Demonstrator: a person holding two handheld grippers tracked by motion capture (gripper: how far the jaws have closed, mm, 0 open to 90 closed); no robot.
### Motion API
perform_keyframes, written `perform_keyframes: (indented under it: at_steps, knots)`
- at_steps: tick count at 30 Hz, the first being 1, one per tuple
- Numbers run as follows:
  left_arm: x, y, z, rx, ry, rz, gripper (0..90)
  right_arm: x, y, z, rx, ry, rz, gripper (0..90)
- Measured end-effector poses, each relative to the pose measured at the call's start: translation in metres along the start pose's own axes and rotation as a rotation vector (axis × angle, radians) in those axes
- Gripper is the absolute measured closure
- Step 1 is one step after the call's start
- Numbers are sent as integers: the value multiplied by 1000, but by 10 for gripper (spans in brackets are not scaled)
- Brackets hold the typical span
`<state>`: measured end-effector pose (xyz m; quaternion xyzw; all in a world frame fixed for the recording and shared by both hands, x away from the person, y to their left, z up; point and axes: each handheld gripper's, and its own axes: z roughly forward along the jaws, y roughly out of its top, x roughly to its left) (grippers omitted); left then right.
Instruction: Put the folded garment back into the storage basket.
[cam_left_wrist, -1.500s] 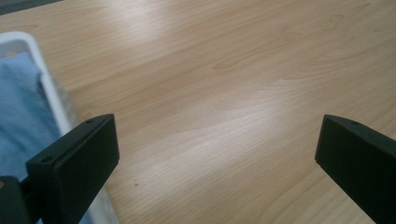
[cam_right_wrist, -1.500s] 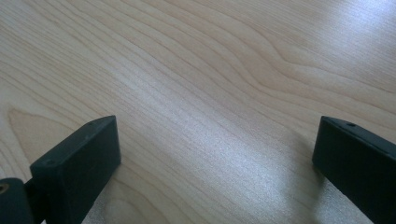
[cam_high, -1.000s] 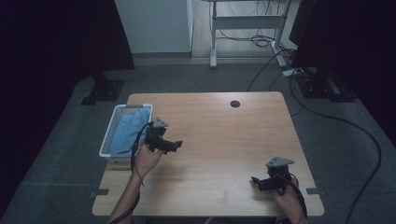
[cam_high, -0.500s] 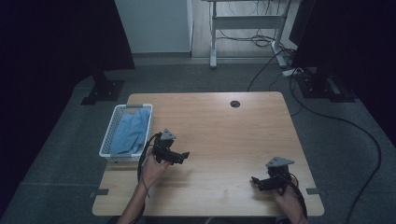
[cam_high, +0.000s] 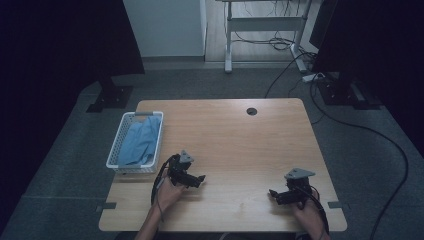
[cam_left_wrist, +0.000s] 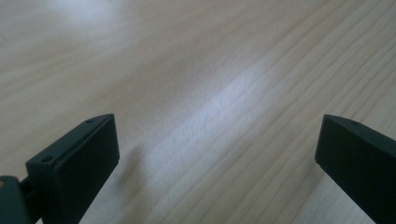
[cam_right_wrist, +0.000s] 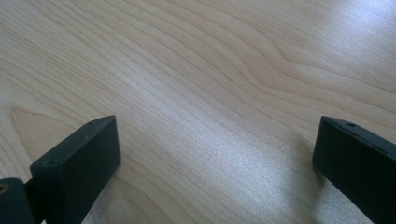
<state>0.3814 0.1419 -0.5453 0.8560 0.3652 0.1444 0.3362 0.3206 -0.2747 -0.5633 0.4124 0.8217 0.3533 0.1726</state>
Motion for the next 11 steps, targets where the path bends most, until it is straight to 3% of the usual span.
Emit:
perform_keyframes:
  at_steps: [2,11]
  knots:
    - [-2,-4,4,14,9,10,0,0,0,0,0,0,0,7]
    - [-4,-10,6,-25,15,17,0,0,0,0,0,1,-1,7]
